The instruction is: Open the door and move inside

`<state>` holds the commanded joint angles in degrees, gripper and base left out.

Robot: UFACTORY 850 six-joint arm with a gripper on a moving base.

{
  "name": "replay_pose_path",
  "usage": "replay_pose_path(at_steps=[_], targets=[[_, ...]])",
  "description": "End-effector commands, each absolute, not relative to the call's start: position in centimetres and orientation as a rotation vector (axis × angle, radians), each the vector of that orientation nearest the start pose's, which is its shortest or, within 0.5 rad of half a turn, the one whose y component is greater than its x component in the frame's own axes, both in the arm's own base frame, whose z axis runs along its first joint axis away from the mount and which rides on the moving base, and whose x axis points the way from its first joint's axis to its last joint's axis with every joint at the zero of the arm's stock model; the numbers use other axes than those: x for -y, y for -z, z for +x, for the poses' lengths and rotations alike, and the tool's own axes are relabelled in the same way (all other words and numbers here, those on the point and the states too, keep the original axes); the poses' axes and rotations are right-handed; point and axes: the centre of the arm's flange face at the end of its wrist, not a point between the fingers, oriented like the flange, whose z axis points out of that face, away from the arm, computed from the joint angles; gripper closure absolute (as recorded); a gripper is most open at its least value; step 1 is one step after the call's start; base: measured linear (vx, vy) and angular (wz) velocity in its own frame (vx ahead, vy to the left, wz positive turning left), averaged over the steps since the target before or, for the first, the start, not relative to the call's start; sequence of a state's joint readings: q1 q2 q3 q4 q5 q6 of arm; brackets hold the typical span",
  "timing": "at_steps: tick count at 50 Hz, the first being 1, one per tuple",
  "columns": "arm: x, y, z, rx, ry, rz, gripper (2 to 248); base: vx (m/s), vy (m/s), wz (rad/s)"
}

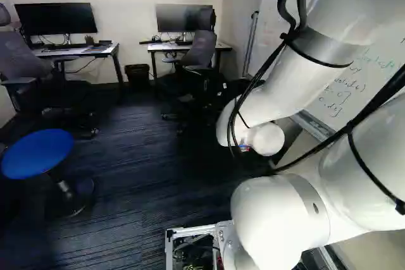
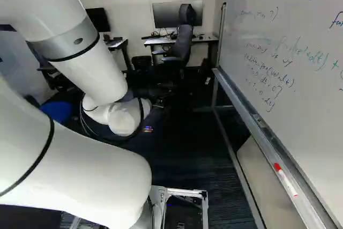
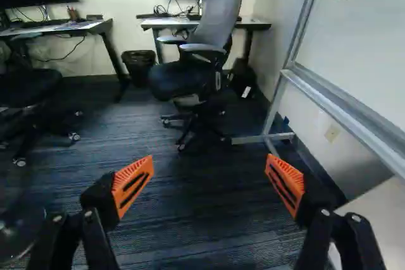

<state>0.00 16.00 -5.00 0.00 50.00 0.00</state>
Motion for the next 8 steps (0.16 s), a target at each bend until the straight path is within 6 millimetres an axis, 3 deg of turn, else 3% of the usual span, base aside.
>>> replay_pose_path(at_steps=[8], targets=[[0.00, -36.56, 27.03, 0.000, 1.824, -2.558, 3, 0.000, 0.000, 0.000]])
